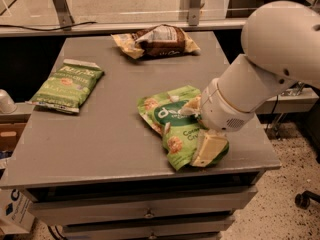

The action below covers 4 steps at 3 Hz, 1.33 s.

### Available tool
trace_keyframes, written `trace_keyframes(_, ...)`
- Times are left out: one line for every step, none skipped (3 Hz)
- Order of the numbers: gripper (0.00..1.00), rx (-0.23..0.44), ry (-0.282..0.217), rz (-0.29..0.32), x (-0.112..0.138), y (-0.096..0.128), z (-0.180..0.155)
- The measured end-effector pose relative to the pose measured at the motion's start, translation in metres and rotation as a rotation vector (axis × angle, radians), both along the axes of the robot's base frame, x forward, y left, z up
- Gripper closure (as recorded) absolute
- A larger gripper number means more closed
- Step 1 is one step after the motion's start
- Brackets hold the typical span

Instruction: Pick green rice chip bag

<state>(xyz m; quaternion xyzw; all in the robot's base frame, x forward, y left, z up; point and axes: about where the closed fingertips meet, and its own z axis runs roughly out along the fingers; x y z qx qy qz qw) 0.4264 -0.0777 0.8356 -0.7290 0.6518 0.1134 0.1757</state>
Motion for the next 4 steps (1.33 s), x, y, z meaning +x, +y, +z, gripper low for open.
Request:
trace_keyframes(0.87,0.000,0.000,-0.001,-0.001,-0.001,0.002)
trace_keyframes(1.00,0.000,0.000,-0.001,-0.001,-0.001,0.003)
trace_keyframes(1.00,0.049,-0.041,0.006,-0.005,0.011,0.040)
trace_keyframes(1.00,0.157,-0.078,-0.009,-0.010,0.016,0.096)
